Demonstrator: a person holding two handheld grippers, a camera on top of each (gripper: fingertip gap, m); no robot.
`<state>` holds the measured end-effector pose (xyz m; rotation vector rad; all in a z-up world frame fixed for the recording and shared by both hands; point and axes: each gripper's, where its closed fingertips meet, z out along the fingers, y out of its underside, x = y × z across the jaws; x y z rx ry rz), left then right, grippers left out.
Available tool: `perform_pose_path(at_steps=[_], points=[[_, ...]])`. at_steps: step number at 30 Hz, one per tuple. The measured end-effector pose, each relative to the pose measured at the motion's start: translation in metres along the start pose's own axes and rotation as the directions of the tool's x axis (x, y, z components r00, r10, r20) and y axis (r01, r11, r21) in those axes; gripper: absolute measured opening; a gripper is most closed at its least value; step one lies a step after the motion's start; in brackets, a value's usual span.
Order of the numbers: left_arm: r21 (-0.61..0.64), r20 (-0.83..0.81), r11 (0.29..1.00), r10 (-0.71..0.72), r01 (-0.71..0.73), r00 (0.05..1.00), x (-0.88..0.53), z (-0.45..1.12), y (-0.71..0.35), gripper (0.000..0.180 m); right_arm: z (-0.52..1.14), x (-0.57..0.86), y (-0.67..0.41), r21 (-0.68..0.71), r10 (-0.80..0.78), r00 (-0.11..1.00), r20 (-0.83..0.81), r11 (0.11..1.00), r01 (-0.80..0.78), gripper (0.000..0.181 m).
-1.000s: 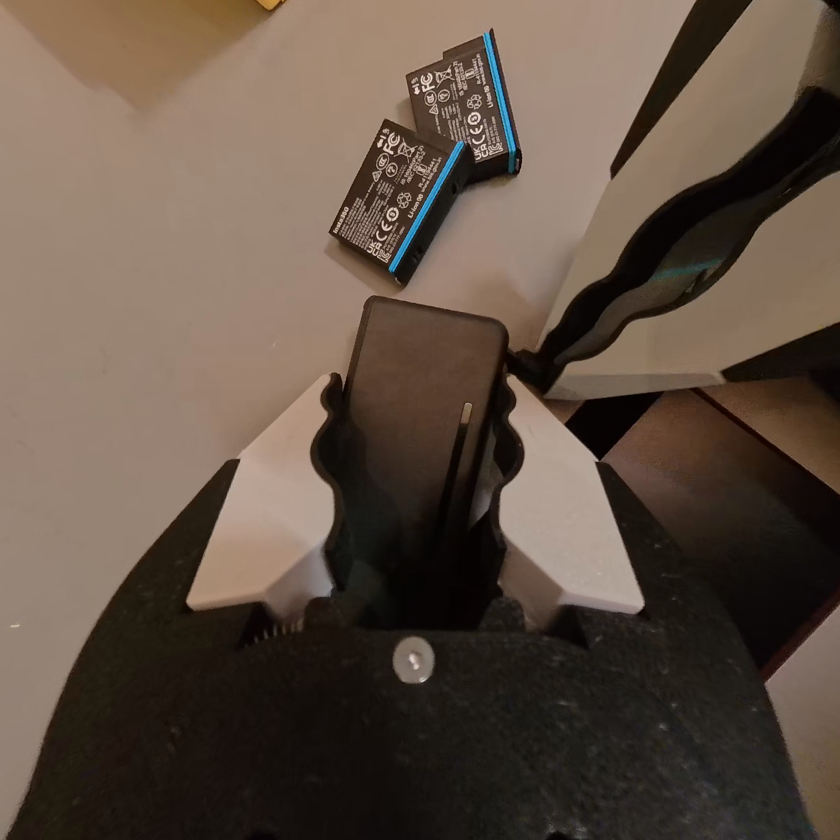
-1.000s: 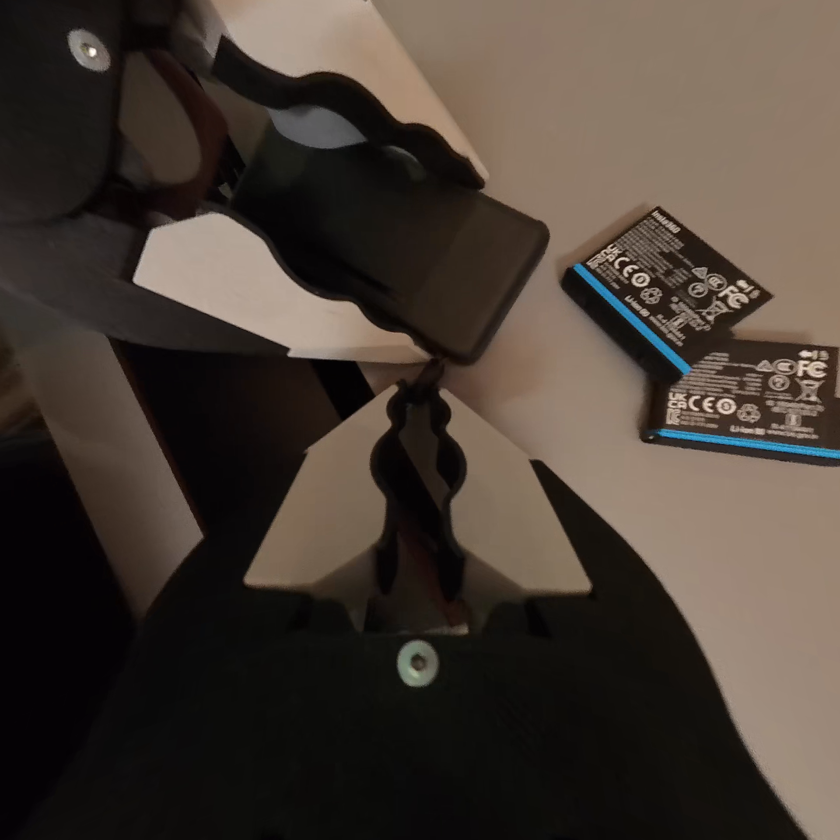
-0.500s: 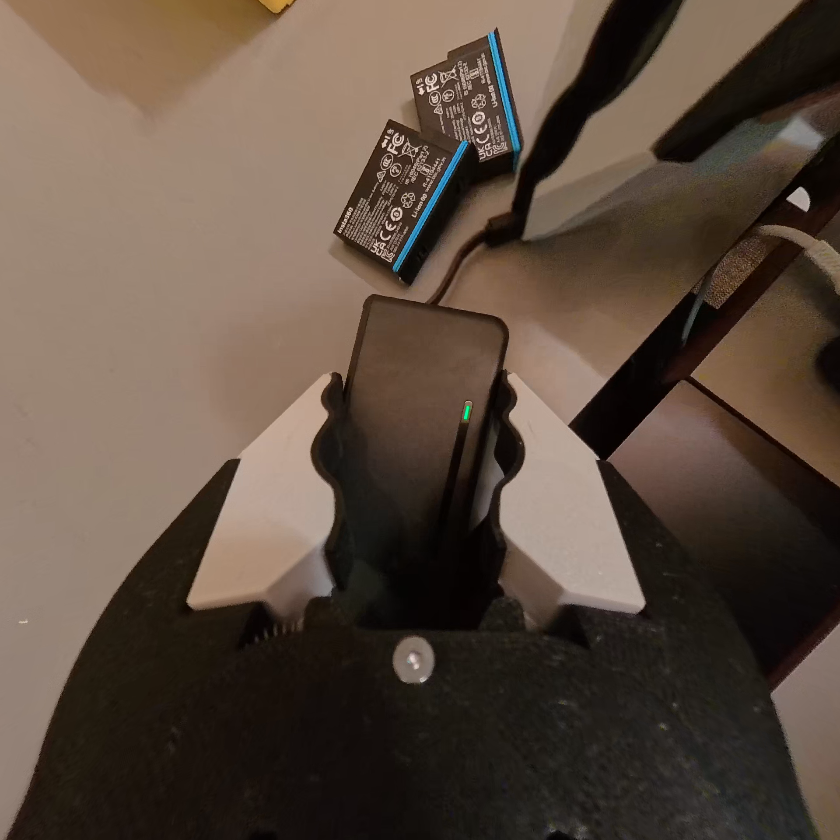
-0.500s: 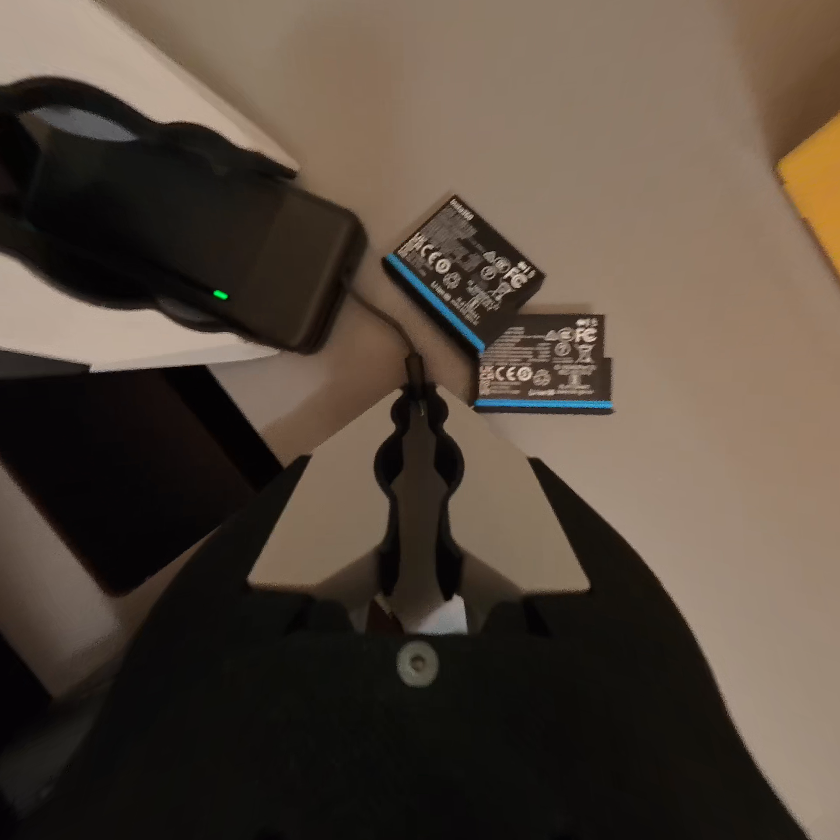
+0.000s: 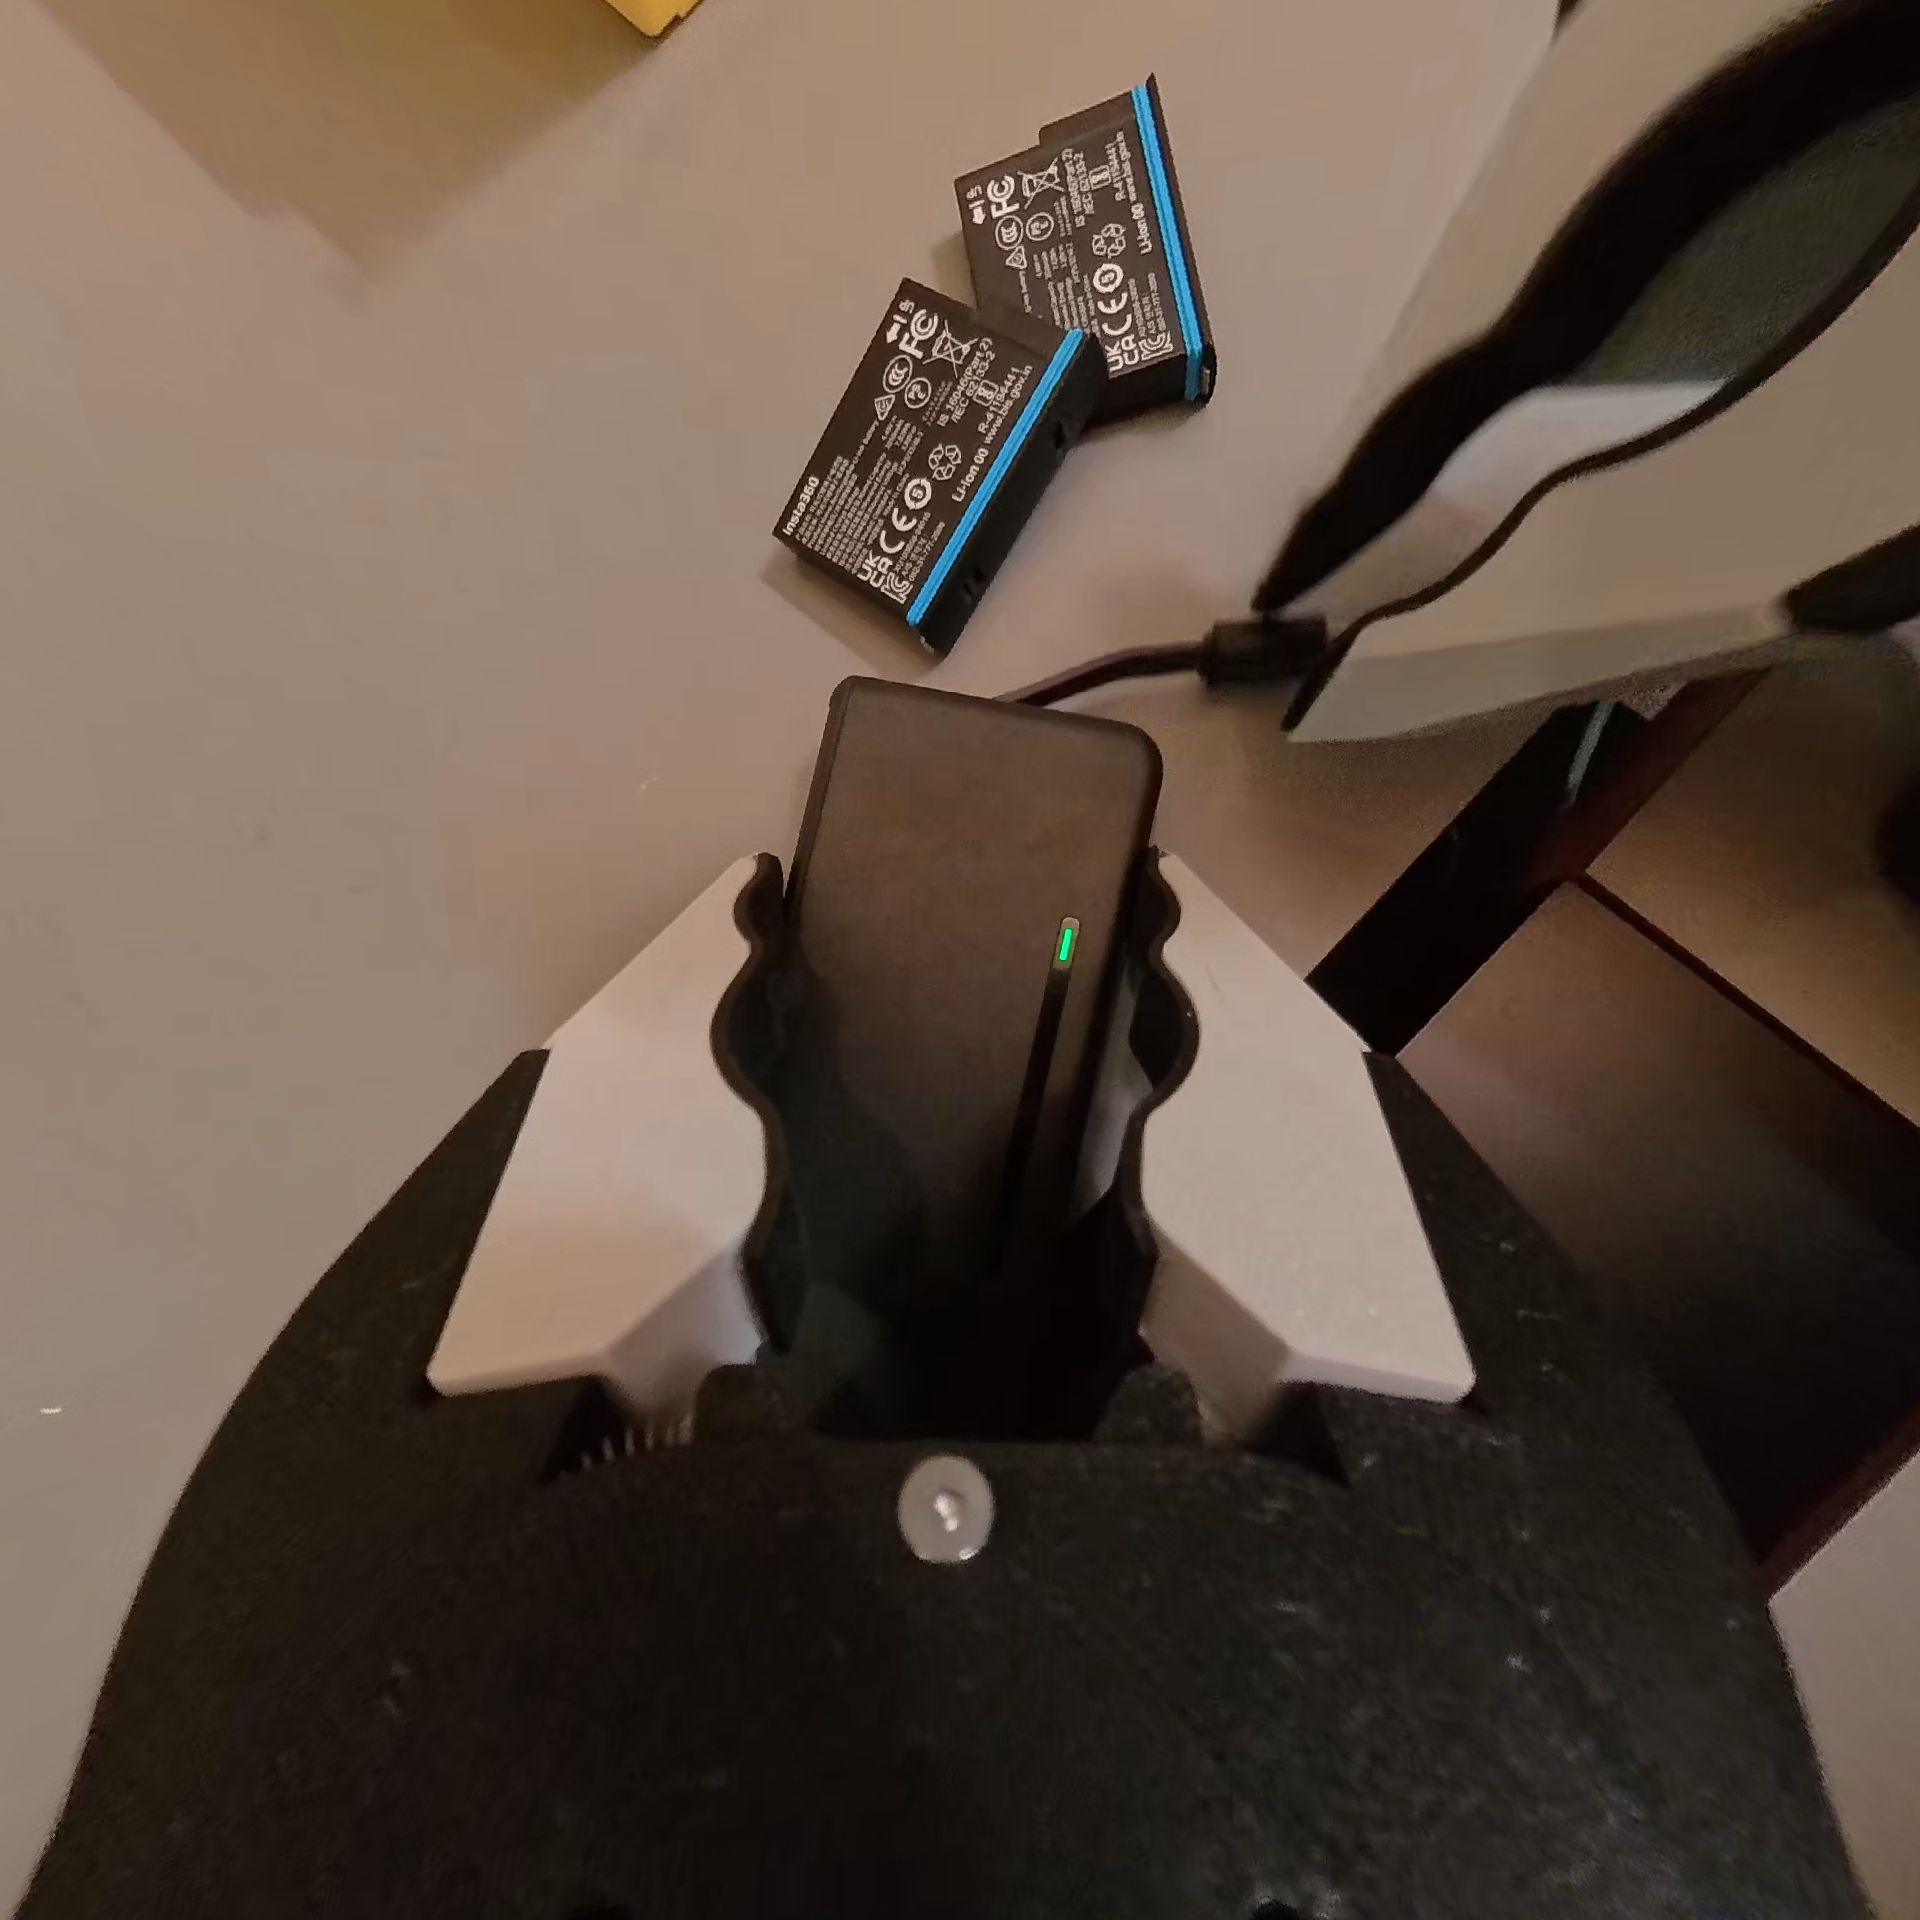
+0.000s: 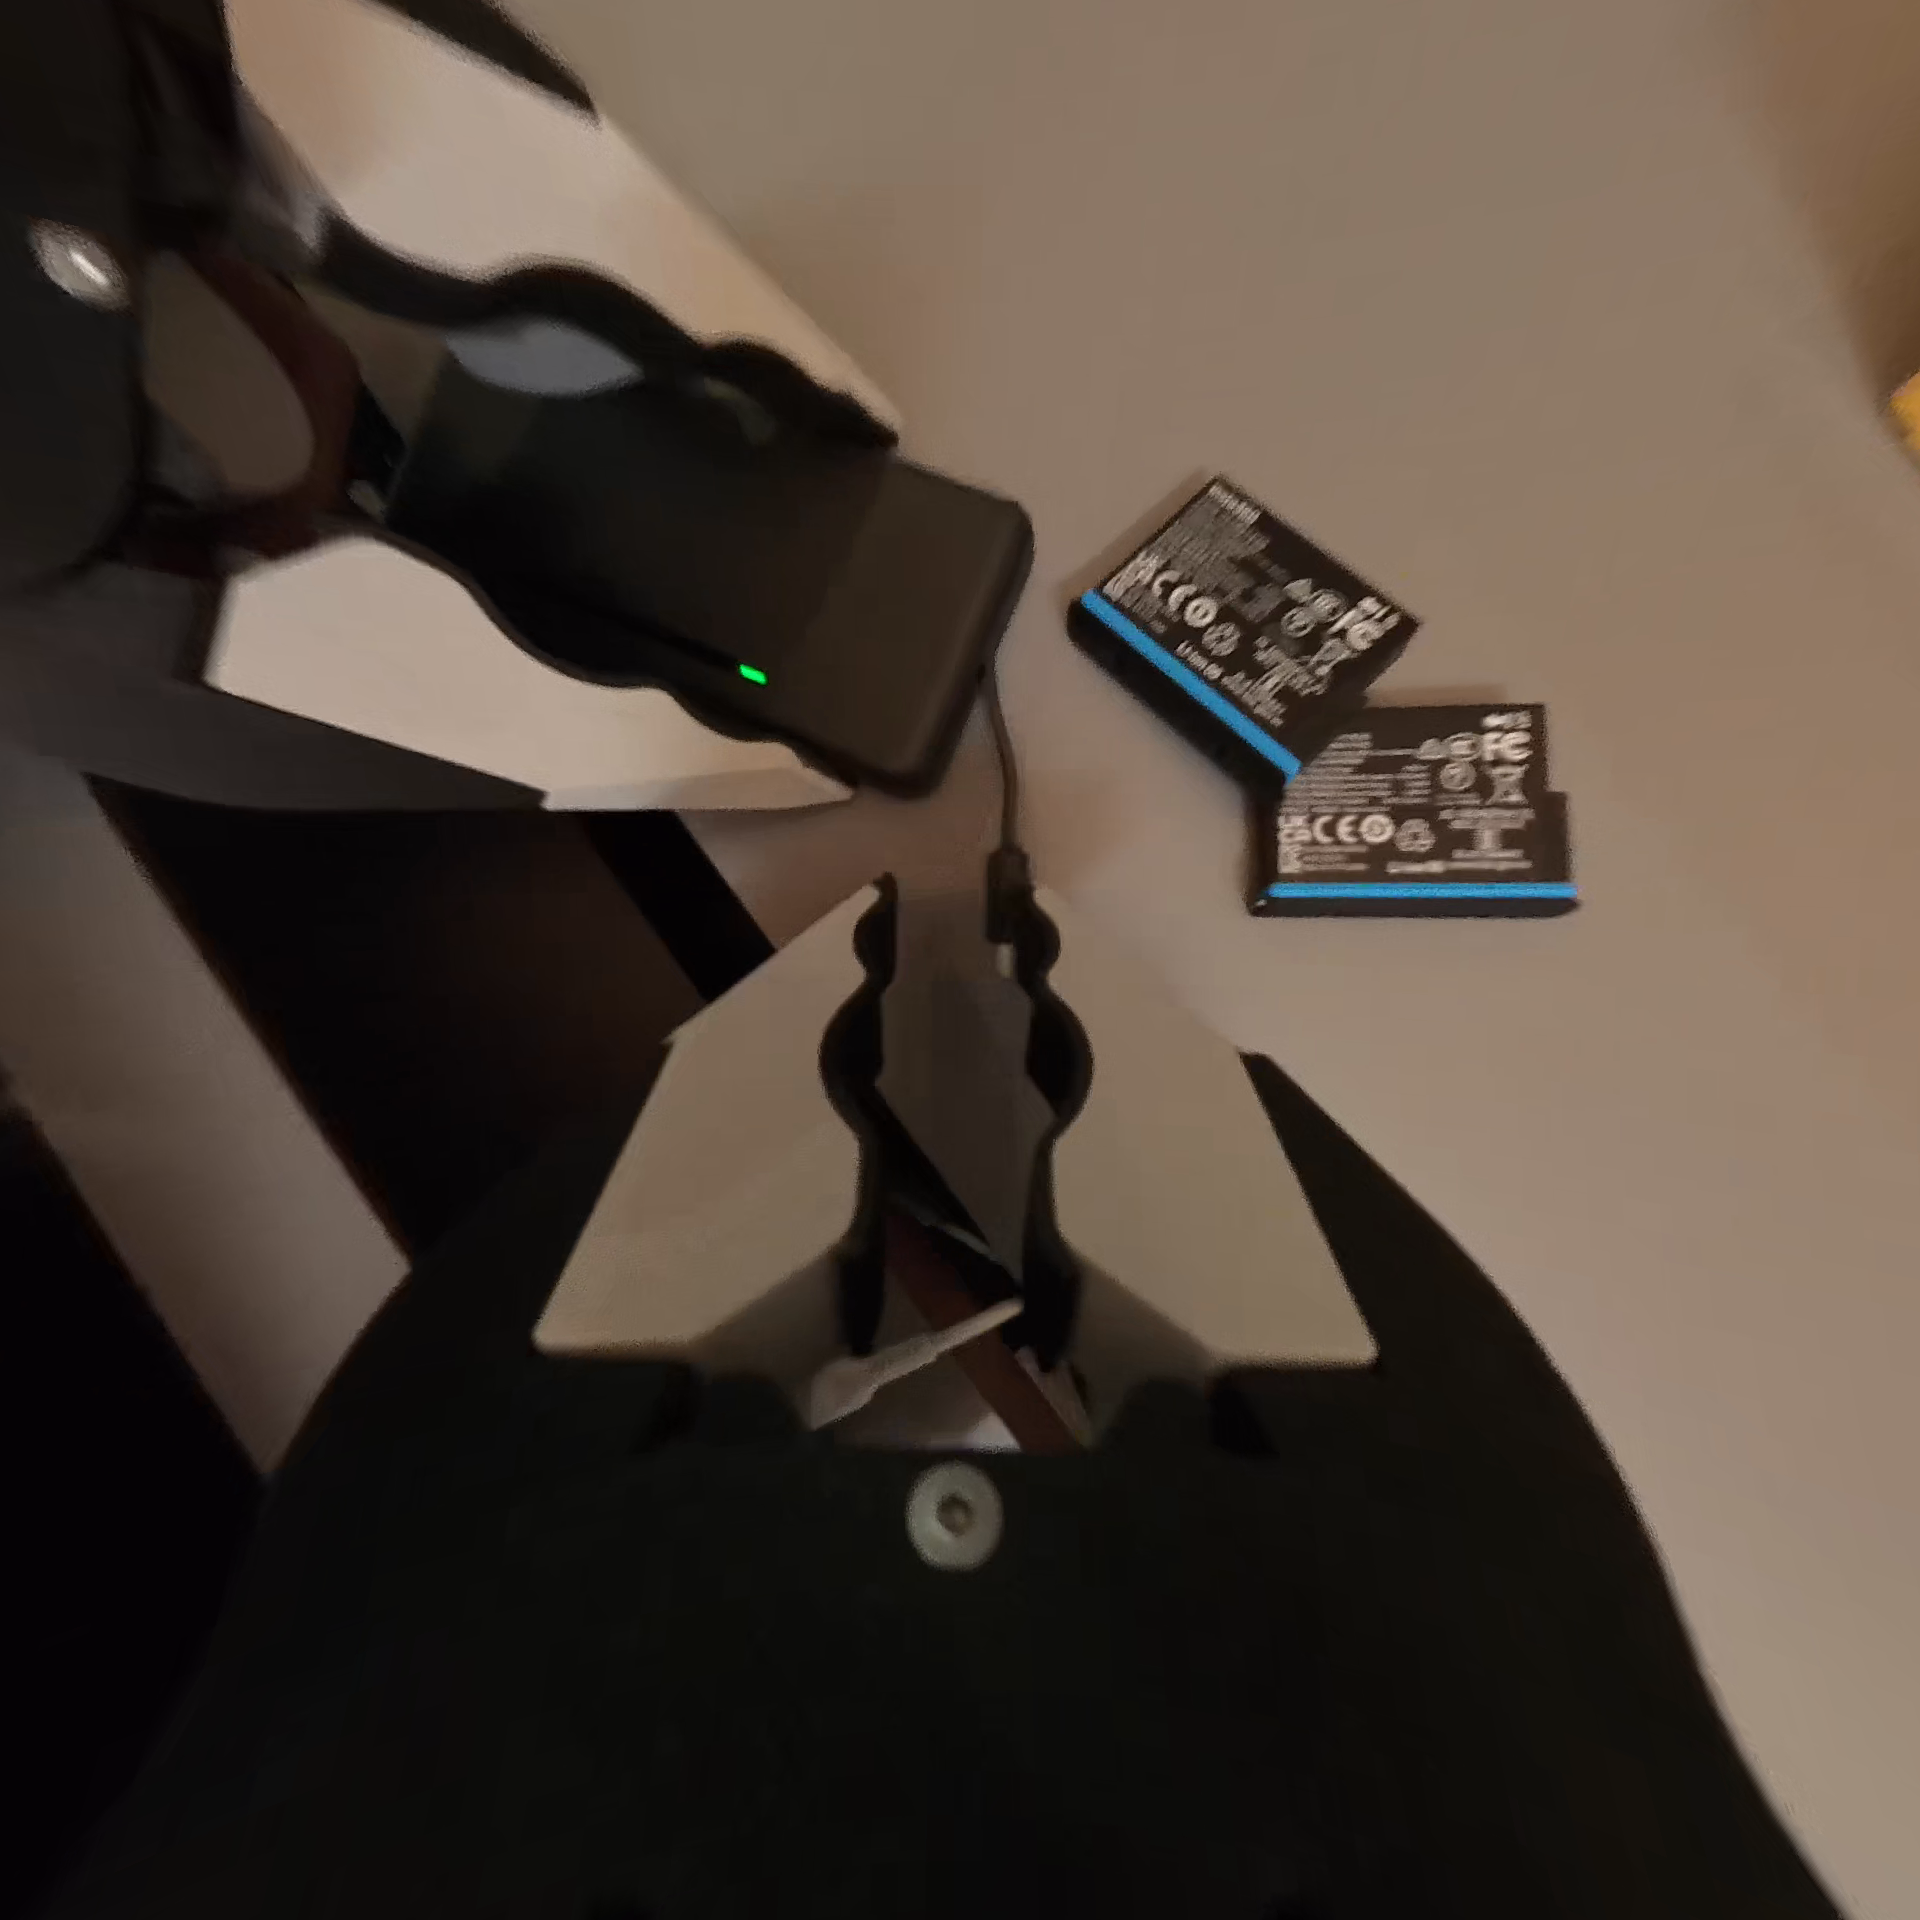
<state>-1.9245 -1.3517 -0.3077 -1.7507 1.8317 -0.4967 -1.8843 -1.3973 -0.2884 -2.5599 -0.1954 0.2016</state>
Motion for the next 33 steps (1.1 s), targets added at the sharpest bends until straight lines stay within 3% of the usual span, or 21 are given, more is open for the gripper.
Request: perform_pose_path(at_steps=[6,10,12,19,24,30,33], points=[[-0.004,-0.009,1.0,-0.024,0.024,1.0,0.001,-0.001,-0.001,0.07,-0.072,0.022,-0.058,0.277,0.068,0.995,0.07,0.957,-0.084,0.057],[0.005,-0.008,0.992,-0.122,0.122,0.992,0.003,-0.004,-0.003,0.081,-0.124,0.082,-0.097,0.464,0.152,0.987,0.051,0.871,-0.159,0.059],[0.04,0.006,0.986,-0.164,0.164,0.986,0.003,-0.011,-0.007,0.084,-0.135,0.127,-0.107,0.488,0.182,0.983,-0.019,0.86,-0.15,0.058],[0.138,0.054,0.956,-0.267,0.258,0.962,0.016,-0.042,-0.014,0.085,-0.081,0.263,-0.18,0.359,0.117,0.979,-0.169,0.932,-0.05,0.047],[0.156,0.072,0.928,-0.354,0.34,0.933,0.021,-0.056,-0.008,0.083,0.018,0.33,-0.205,0.175,0.122,0.988,-0.099,0.979,-0.104,0.039],[0.169,0.11,0.886,-0.452,0.432,0.885,0.015,-0.064,0.003,0.081,0.082,0.371,-0.195,-0.006,0.14,0.981,-0.133,0.99,-0.142,0.034],[0.174,0.113,0.867,-0.489,0.467,0.865,0.014,-0.066,0.008,0.08,0.094,0.37,-0.192,-0.026,0.143,0.985,-0.094,0.989,-0.146,0.022]])
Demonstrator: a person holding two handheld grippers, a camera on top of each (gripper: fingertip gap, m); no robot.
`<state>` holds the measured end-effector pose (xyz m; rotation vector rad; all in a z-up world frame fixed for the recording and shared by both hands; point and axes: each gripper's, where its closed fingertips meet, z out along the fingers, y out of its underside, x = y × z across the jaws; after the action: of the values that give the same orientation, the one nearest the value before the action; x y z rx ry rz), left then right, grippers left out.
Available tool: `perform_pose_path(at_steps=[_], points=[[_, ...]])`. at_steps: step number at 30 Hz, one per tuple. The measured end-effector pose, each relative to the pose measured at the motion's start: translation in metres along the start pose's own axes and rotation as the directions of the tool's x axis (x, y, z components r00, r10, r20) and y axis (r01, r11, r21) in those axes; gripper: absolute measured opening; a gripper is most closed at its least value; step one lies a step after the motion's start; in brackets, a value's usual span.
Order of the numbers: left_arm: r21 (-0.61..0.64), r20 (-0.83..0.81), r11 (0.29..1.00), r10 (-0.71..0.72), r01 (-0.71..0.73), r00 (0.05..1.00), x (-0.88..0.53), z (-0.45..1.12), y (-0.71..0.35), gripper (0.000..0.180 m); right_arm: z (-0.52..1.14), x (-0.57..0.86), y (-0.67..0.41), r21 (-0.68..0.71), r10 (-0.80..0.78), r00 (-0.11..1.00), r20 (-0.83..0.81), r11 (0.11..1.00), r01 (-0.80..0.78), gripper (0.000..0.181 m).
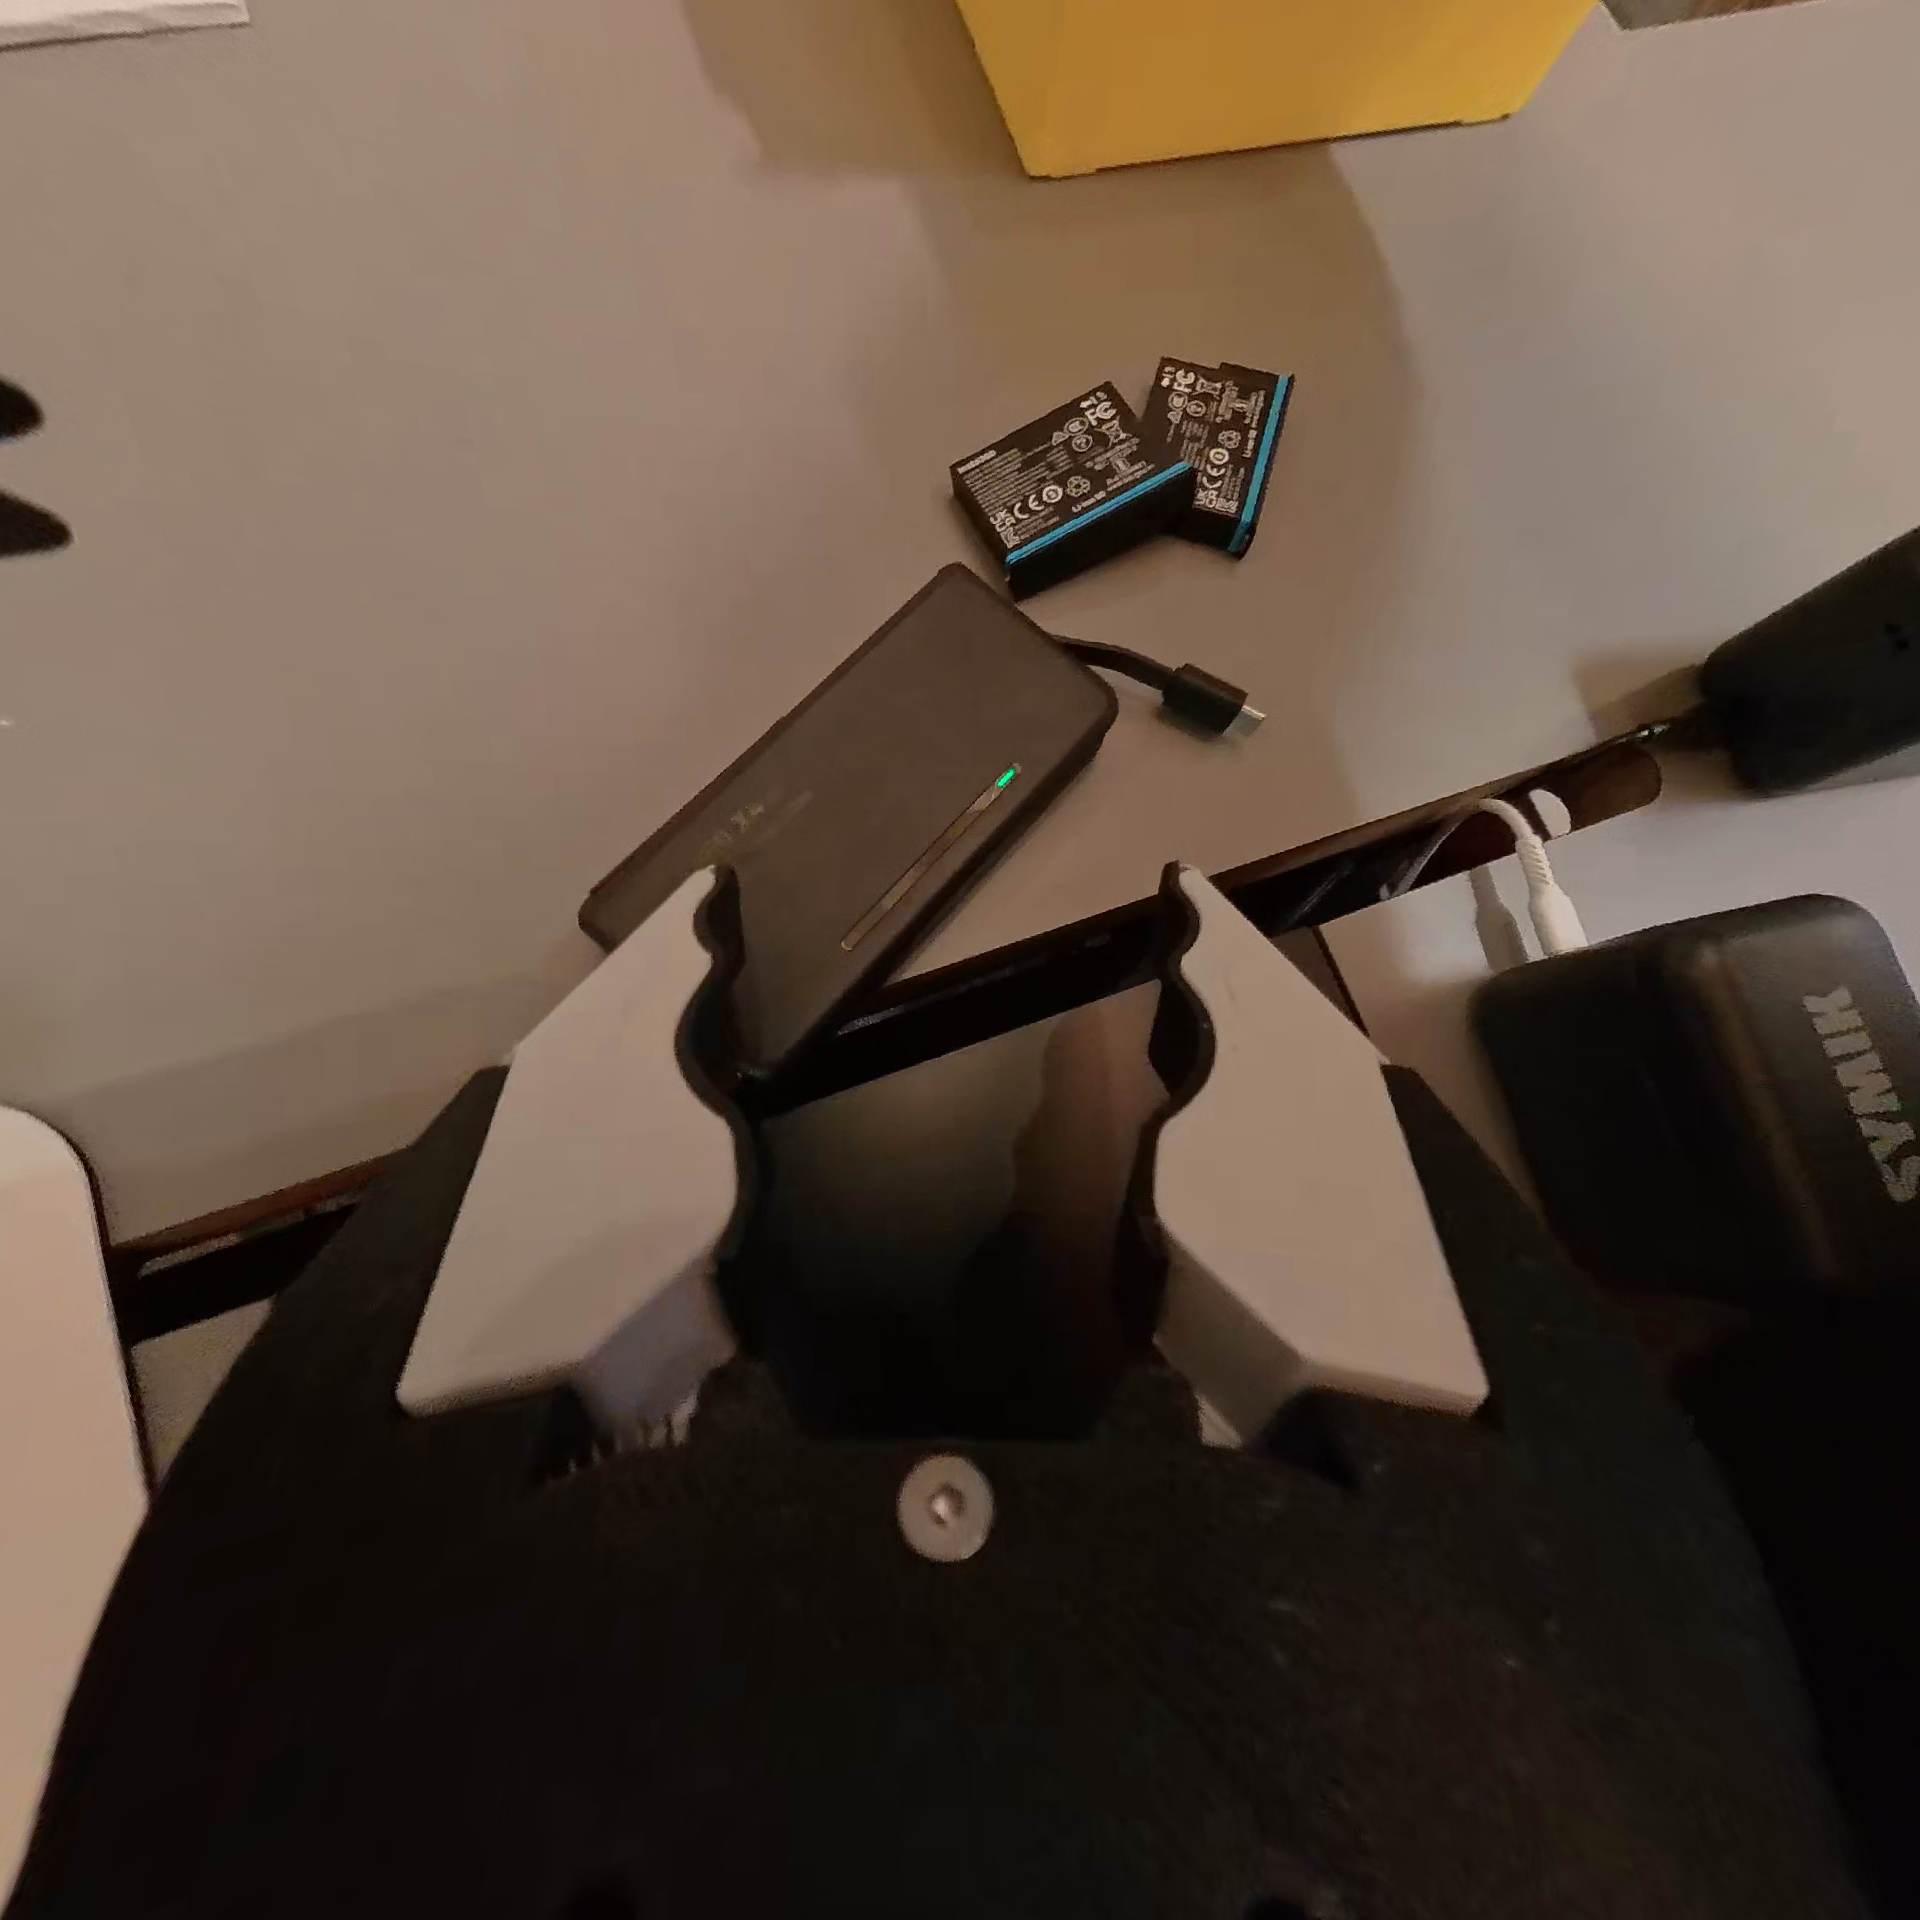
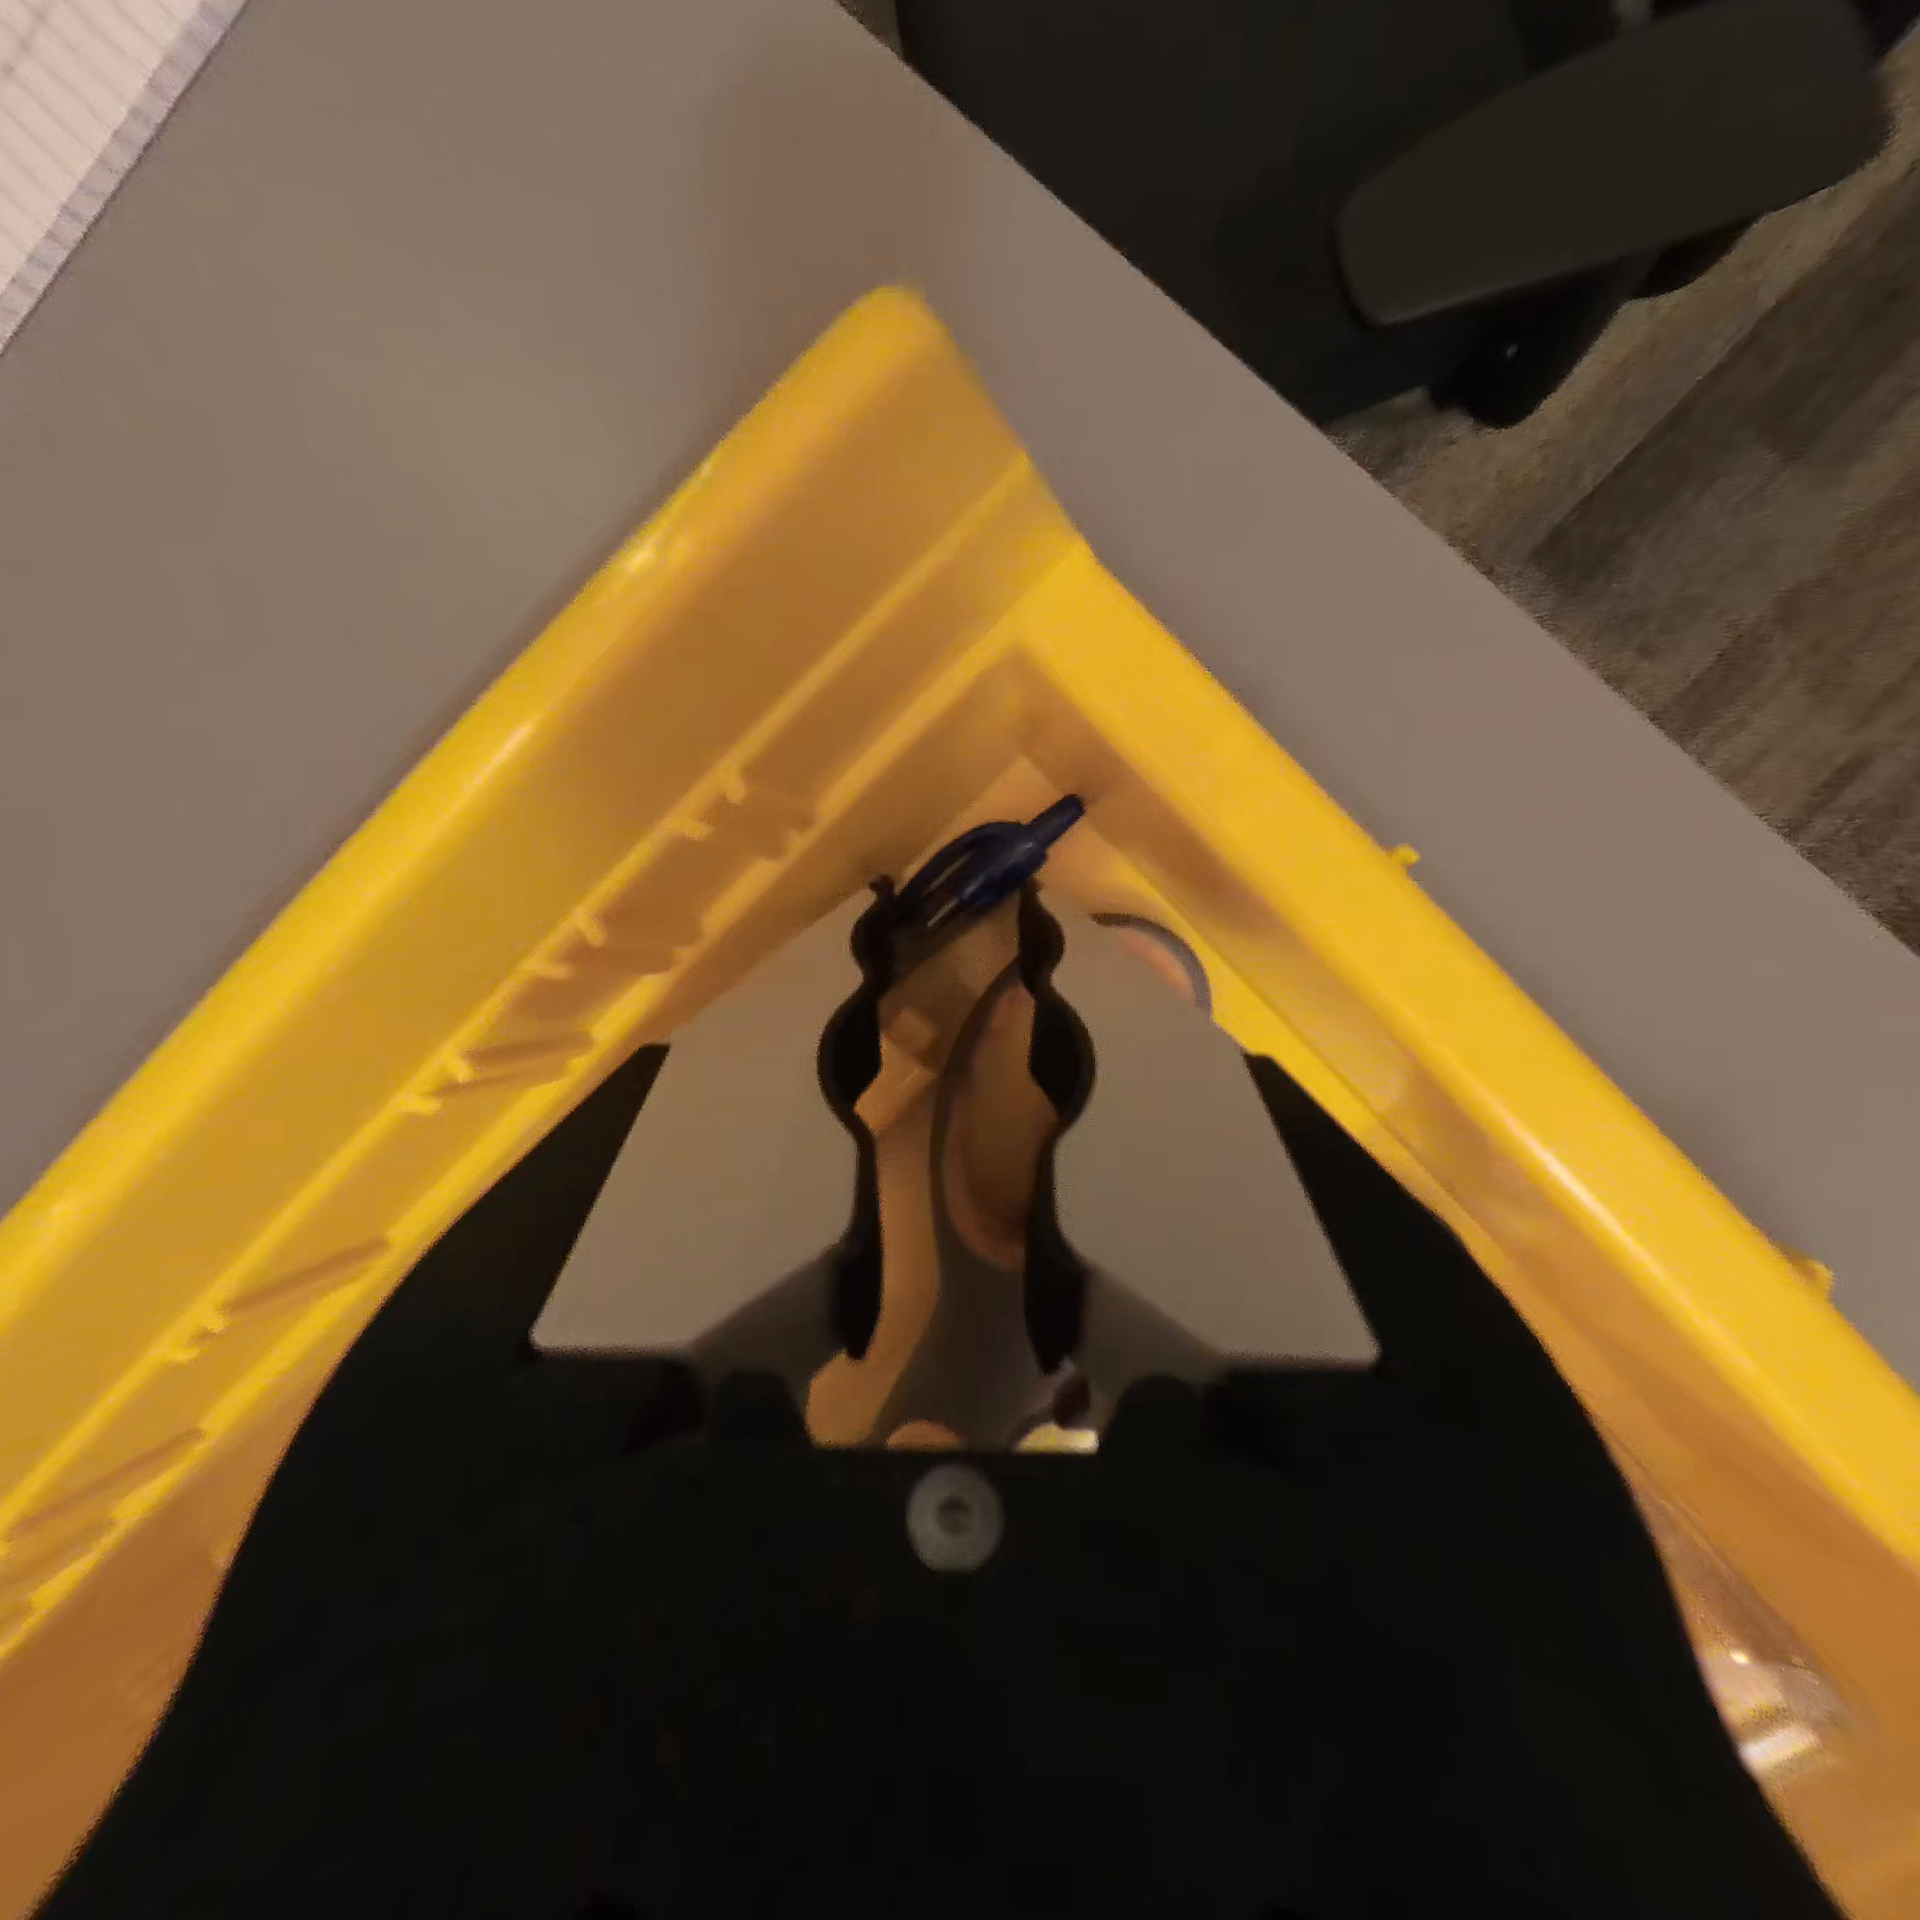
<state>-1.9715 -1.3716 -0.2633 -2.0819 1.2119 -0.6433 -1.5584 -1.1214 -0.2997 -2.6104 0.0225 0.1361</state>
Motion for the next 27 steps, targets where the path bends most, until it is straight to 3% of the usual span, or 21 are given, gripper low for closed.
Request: perform_pose_path(at_steps=[7,12,17,21,24,27], points=[[-0.002,-0.019,1.0,-0.005,0.004,1.0,0.002,0.003,-0.004,0.078,-0.005,-0.008,0.004,-0.028,0.083,0.993,0.083,0.996,-0.081,0.011],[0.037,-0.047,0.999,0.031,-0.029,0.998,0.01,-0.002,-0.019,0.075,-0.054,-0.022,-0.02,0.177,0.061,0.991,0.117,0.981,-0.082,0.0],[0.093,-0.152,0.995,0.044,-0.03,0.987,0.035,-0.002,-0.039,0.072,-0.126,-0.043,-0.027,0.343,0.002,0.99,0.143,0.938,-0.051,0.0],[0.123,-0.218,0.991,0.075,-0.049,0.973,0.056,0.004,-0.059,0.072,-0.123,-0.039,-0.002,0.283,-0.004,0.997,0.08,0.959,-0.019,0.007],[0.147,-0.228,0.986,0.108,-0.076,0.968,0.068,0.003,-0.07,0.071,-0.091,-0.053,0.019,0.159,0.052,0.985,0.166,0.984,-0.079,0.024],[0.143,-0.214,0.986,0.117,-0.088,0.97,0.073,0.002,-0.066,0.071,-0.063,-0.061,0.028,0.098,0.031,0.987,0.159,0.994,-0.047,0.025]])
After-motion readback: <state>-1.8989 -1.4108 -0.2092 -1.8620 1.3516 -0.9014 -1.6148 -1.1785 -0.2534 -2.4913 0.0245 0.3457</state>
